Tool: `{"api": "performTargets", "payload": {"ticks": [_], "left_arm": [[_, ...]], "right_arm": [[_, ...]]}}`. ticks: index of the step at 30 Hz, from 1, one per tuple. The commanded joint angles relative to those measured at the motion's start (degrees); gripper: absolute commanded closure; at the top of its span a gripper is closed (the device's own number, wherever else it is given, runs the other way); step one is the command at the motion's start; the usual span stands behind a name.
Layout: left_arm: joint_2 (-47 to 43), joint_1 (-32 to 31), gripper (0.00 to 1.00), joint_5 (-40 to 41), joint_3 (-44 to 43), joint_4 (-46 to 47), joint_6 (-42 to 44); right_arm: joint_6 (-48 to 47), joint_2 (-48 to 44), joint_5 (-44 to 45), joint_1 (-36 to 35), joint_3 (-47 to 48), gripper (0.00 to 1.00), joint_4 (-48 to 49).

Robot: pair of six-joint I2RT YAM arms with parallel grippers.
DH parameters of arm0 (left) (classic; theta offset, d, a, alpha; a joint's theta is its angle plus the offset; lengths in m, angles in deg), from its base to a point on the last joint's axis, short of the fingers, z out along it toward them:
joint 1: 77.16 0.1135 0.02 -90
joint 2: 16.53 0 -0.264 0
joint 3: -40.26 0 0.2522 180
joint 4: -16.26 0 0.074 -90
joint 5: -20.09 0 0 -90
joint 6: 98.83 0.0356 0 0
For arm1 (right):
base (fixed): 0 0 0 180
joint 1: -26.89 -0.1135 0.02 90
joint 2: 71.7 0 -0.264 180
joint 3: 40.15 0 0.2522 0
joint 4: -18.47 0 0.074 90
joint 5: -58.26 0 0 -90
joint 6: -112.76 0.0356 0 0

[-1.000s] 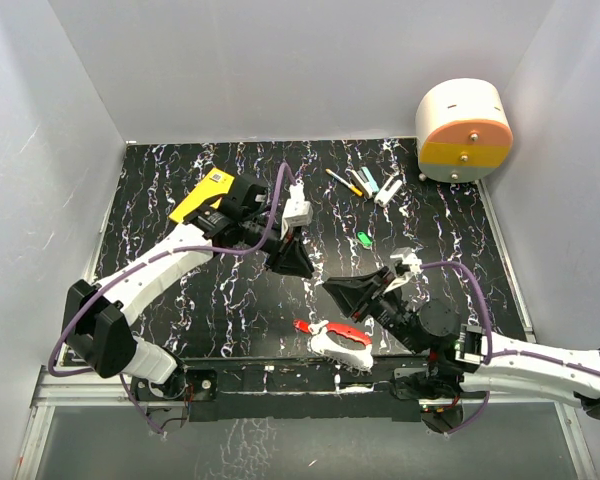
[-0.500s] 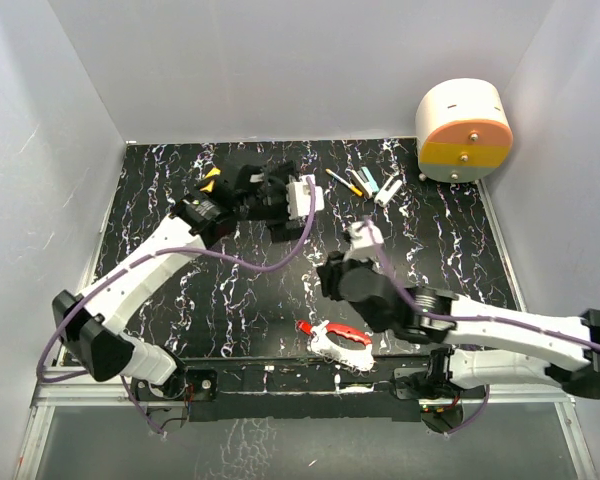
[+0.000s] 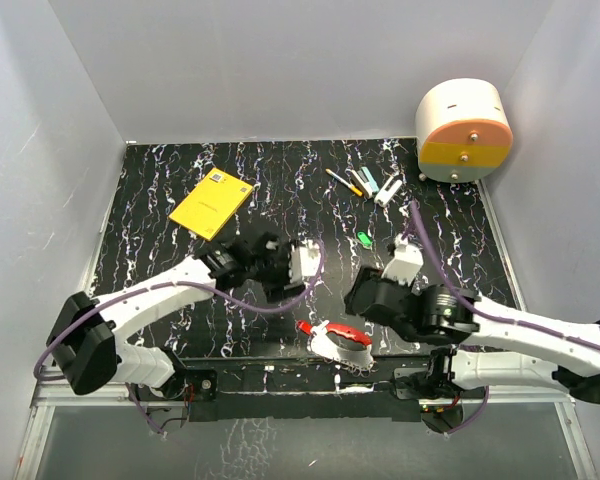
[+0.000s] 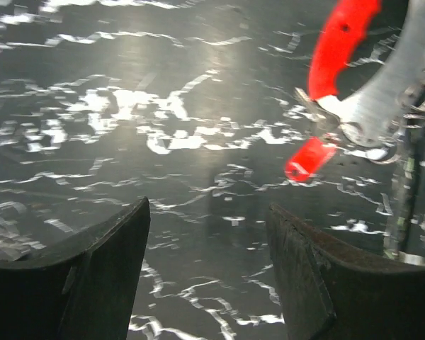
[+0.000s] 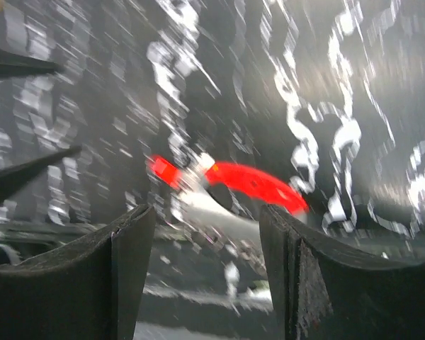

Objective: Put the keys on the keyring

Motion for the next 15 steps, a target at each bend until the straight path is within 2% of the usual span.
{"api": "performTargets", "payload": {"ticks": [1, 3, 6, 11, 15], "left_arm": [[-0.18, -4.55, 0.36, -1.4, 1.09, 4.93, -5.57], [-0.5, -7.82, 0.33, 1.56, 2.53, 6.42, -1.78], [-0.31, -8.82, 0.29, 2.99, 3.38, 9.5, -1.54], [-1.49, -8.77, 0.28, 3.84, 4.09, 7.08, 2.21], [-2.54, -8.78, 0.27, 6.5, 3.88, 4.16, 4.49]], "right_arm": [[18.99, 4.07, -17.28, -0.13, -7.14, 0.35, -10.29], [20.43, 3.97, -19.74, -0.13, -10.43, 0.35, -8.85], [22.48, 2.11, -22.61, -0.04, -15.15, 0.35, -7.93], [27.27, -3.92, -25.96, -0.06, -20.28, 0.39, -8.28], [30.63, -1.26, -24.87, 0.03, -19.7, 0.4, -9.54]]}}
